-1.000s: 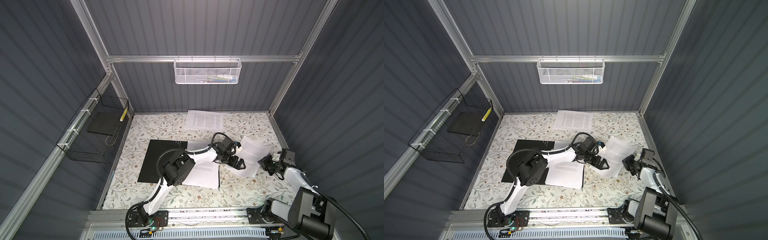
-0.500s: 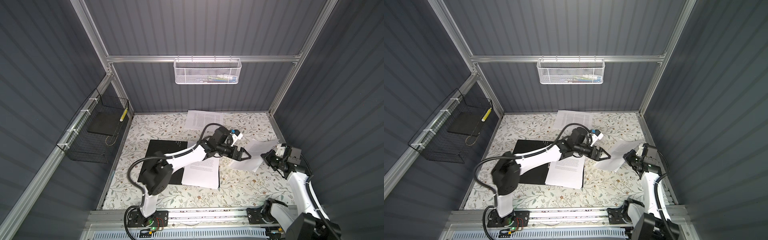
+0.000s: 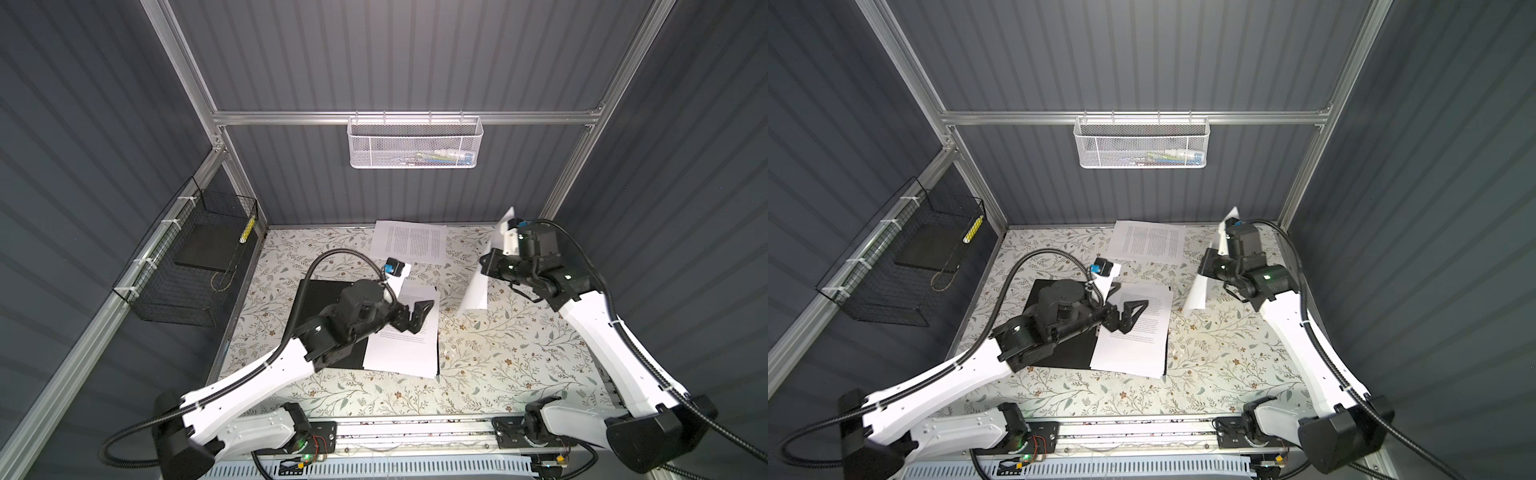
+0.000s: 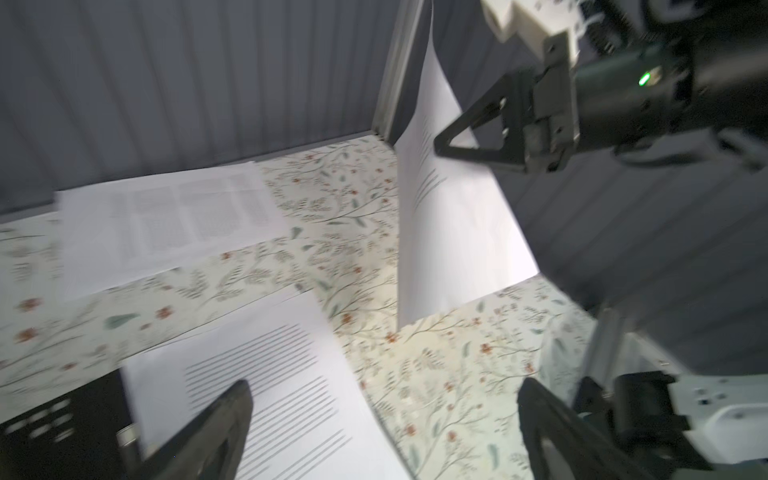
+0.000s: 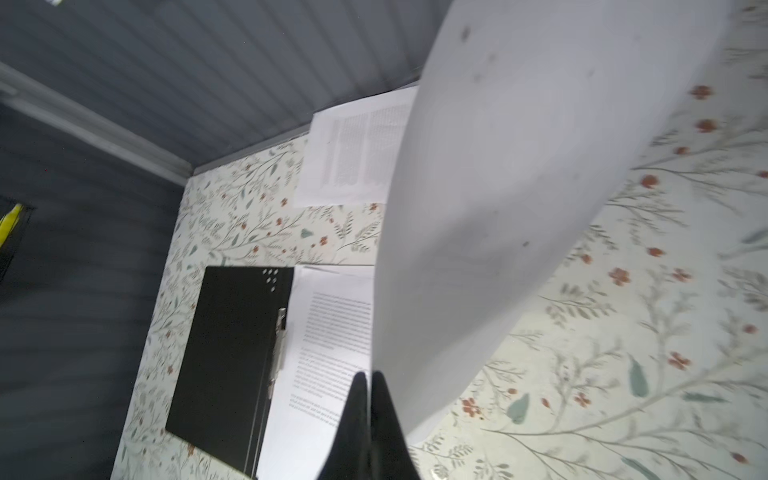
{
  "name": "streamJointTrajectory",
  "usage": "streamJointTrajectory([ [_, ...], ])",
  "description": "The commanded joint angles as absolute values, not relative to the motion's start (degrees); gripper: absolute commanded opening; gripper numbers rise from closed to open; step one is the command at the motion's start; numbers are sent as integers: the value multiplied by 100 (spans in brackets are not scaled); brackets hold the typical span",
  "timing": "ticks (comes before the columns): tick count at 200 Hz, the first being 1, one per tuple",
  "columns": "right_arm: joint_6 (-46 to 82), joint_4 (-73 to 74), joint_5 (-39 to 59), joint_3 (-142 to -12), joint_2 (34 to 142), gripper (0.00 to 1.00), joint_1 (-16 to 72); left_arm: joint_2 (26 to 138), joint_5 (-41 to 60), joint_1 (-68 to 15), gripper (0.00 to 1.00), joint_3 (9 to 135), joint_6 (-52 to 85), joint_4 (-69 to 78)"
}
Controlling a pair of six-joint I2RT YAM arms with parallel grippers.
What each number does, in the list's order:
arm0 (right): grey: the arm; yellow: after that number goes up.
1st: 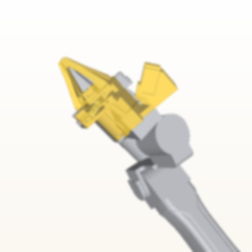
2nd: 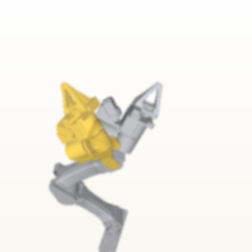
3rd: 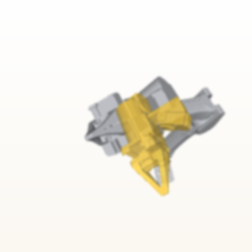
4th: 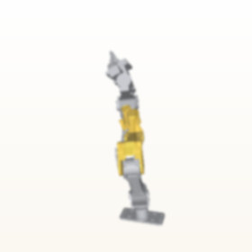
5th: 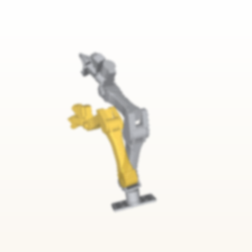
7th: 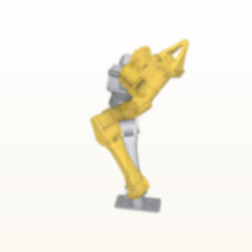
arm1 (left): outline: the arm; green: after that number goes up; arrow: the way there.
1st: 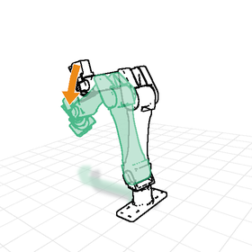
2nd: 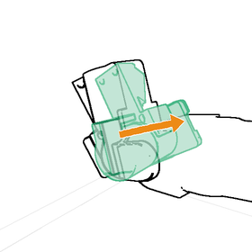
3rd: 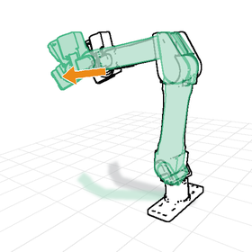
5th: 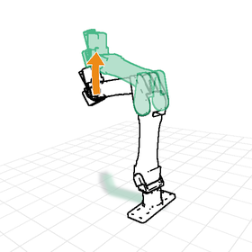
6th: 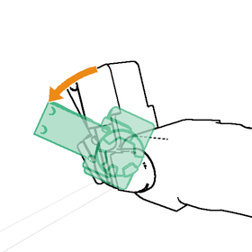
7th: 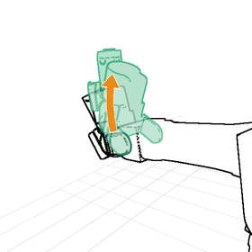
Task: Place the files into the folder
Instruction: 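Carry the sheet to the folder with the right gripper while the left releases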
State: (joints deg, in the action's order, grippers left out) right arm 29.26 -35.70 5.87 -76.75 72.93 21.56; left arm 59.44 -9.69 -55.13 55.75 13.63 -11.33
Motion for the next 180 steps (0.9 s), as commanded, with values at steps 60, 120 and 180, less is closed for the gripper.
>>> streamJointTrajectory([
  [60,4524,-1705,1447,-6468,7067,0,2979,4573,-3423,-5509,100,4460,668,-1886],
  [120,4731,-407,1487,-4004,7765,0,2618,5062,-2938,-5488,100,4642,598,-2034],
  [180,5053,-118,955,-3693,8270,0,3097,5106,-2827,-5471,100,4605,554,-1985],
])
